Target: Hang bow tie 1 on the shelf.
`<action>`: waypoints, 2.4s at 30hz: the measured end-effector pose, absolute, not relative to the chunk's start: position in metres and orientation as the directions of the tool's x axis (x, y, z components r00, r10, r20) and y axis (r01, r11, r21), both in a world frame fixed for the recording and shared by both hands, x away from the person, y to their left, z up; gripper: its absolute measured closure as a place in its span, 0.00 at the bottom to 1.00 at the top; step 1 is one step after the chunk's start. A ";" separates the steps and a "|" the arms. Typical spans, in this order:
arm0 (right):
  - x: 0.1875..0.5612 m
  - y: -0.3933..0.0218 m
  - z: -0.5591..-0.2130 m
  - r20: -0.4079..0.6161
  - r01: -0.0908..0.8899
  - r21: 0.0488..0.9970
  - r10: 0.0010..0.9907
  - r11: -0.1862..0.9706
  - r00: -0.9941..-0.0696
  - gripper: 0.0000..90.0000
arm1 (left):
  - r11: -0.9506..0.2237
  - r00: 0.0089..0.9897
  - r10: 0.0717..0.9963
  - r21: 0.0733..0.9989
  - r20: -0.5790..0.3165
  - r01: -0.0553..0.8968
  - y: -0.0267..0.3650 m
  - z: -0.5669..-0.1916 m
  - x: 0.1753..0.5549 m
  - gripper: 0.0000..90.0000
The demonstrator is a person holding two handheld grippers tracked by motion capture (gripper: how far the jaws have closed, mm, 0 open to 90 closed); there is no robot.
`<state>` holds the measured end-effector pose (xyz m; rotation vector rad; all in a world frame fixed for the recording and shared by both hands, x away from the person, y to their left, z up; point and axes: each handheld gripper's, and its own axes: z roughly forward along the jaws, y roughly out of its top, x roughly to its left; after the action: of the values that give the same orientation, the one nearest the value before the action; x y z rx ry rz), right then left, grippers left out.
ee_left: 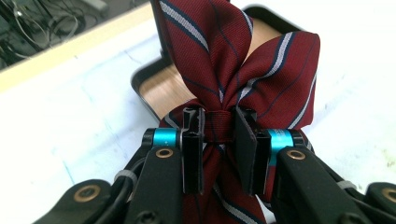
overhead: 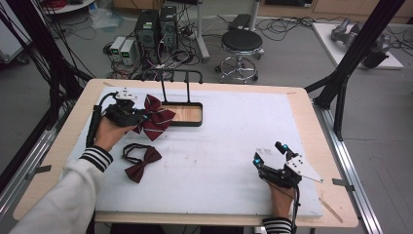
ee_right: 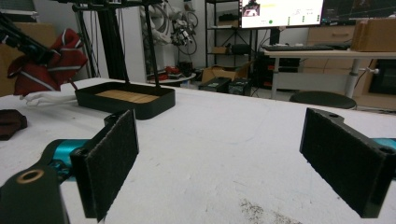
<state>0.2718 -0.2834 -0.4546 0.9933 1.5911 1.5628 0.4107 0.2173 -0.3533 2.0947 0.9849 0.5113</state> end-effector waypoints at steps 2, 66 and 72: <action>0.272 -0.283 -0.455 0.040 0.055 0.998 0.880 -0.016 -0.473 0.12 | -0.409 0.619 0.785 0.783 0.039 0.469 0.218 -0.348 0.411 0.82; 0.272 -0.284 -0.455 0.049 0.063 0.998 0.881 -0.022 -0.471 0.12 | -0.246 0.597 0.802 0.919 0.016 0.307 0.224 -0.253 0.464 0.82; 0.272 -0.284 -0.454 0.051 0.065 0.998 0.881 -0.023 -0.470 0.12 | -0.228 0.572 0.820 0.921 0.006 0.316 0.233 -0.255 0.470 0.82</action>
<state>0.2724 -0.2836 -0.4545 1.0081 1.5912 1.5663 0.4700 0.2333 -0.2554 1.7981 0.9329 0.6264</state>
